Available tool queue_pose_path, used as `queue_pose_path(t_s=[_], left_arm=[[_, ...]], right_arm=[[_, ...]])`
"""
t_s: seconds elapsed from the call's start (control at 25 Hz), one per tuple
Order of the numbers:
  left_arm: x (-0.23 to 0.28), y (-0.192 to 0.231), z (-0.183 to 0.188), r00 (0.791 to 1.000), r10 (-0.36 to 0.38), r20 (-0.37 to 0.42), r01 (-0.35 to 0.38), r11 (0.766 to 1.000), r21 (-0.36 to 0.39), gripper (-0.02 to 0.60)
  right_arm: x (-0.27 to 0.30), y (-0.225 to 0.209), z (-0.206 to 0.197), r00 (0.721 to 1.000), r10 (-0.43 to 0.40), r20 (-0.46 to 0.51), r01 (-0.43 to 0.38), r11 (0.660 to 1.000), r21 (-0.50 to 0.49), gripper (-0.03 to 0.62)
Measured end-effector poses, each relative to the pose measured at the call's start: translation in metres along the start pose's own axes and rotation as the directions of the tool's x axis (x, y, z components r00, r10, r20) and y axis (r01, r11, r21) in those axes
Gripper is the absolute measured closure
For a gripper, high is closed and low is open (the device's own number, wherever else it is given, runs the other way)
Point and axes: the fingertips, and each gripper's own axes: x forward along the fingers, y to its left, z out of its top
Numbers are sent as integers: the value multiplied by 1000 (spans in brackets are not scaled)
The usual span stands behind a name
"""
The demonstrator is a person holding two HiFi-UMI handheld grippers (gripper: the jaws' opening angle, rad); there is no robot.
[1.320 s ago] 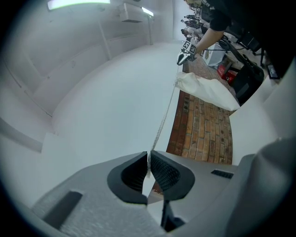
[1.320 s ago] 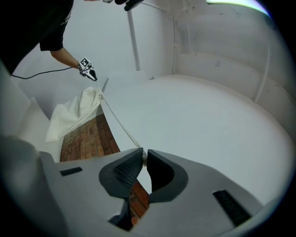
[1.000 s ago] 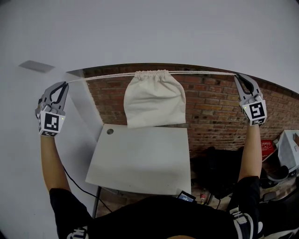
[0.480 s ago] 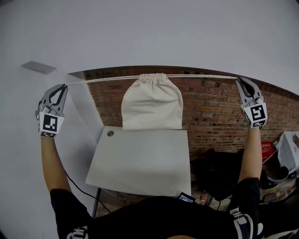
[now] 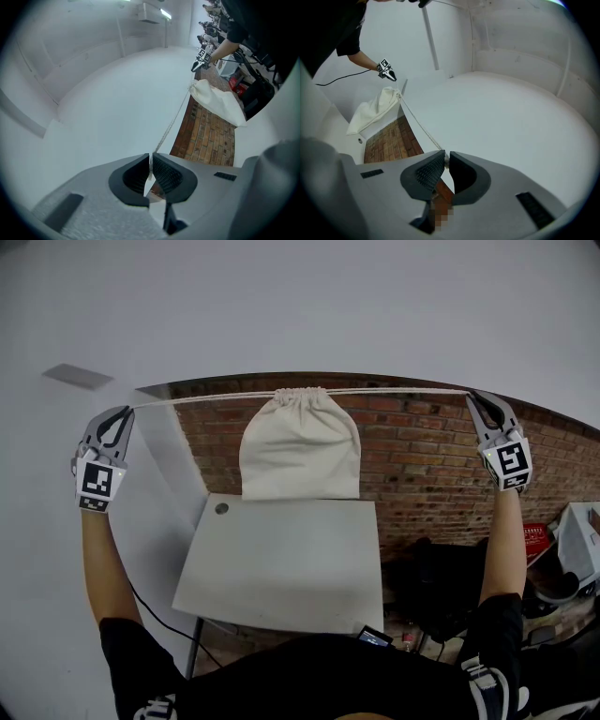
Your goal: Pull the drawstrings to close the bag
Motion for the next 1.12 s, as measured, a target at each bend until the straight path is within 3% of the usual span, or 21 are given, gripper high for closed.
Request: queue_pose_path(t_s=[0.24, 0.52, 0.8, 1.04, 1.12], left_arm=[[1, 5, 0, 999, -24, 22, 27, 991, -133, 548], [-2, 10, 0, 997, -48, 58, 63, 955, -291, 548], [-4, 24, 7, 991, -16, 132, 79, 865, -496, 548], [-7, 31, 3, 976, 33, 213, 123, 729, -673, 548], [-6, 31, 1, 972, 42, 231, 136, 701, -700, 548]], right_arm=[[4, -4, 1, 1000, 17, -19, -17, 999, 42, 554], [2, -10, 15, 999, 39, 21, -43, 976, 213, 554], [0, -21, 26, 991, 81, 104, -119, 889, 443, 554], [0, -18, 23, 984, 123, 128, -172, 838, 517, 553], [0, -17, 23, 982, 133, 132, -184, 824, 535, 553]])
